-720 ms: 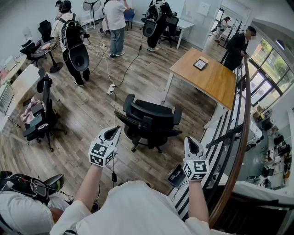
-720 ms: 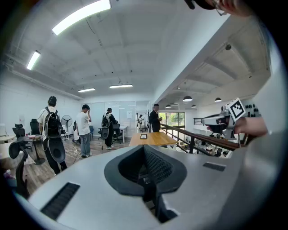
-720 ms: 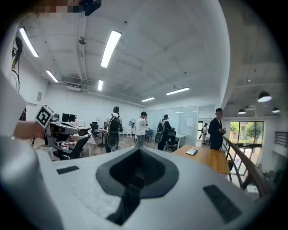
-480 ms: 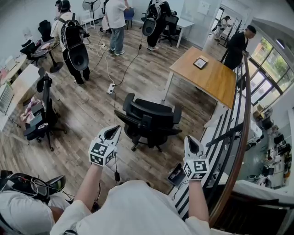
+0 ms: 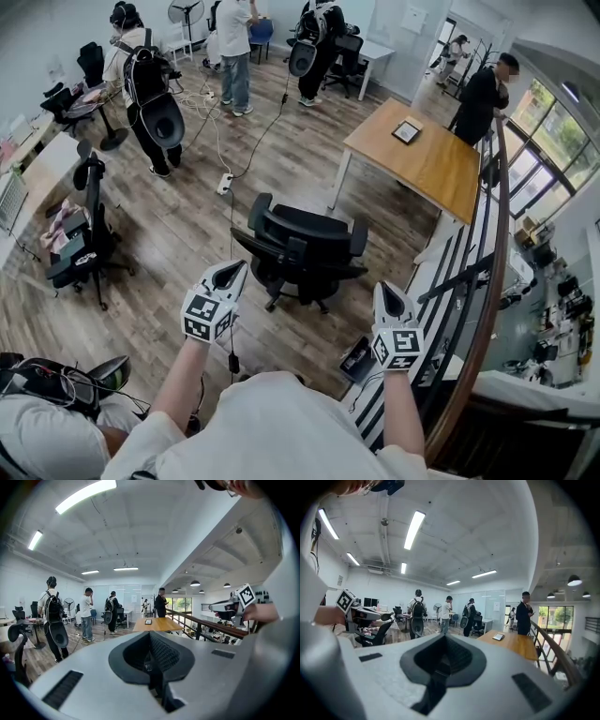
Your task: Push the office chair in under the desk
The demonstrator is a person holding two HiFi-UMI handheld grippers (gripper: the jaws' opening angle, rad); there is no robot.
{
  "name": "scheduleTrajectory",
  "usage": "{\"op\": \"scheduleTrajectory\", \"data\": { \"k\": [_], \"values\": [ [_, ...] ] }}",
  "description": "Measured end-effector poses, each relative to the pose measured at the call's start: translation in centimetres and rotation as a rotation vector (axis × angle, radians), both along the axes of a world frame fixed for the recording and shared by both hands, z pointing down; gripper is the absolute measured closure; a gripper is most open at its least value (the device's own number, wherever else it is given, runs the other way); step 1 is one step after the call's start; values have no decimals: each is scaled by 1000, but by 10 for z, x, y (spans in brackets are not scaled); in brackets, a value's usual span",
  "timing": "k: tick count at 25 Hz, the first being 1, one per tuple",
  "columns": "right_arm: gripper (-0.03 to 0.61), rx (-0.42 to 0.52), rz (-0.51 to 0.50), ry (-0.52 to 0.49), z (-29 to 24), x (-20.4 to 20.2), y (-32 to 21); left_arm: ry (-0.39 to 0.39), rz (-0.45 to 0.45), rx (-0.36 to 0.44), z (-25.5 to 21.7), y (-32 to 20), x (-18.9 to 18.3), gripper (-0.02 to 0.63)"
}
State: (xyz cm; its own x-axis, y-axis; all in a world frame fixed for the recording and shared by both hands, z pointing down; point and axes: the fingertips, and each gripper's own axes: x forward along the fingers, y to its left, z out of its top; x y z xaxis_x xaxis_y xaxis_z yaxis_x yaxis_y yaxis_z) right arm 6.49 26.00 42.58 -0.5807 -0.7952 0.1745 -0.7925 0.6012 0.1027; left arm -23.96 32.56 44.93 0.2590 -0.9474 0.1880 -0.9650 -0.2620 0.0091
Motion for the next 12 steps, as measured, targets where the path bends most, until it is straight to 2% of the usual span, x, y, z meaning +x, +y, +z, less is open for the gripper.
{"op": "scheduleTrajectory", "data": {
  "k": [7, 12],
  "values": [
    [571, 2, -4, 4, 0, 2, -3, 8, -18, -10, 3, -1, 0, 609],
    [543, 0, 4, -9, 2, 8, -6, 21, -38, -26, 8, 0, -1, 570]
  ]
}}
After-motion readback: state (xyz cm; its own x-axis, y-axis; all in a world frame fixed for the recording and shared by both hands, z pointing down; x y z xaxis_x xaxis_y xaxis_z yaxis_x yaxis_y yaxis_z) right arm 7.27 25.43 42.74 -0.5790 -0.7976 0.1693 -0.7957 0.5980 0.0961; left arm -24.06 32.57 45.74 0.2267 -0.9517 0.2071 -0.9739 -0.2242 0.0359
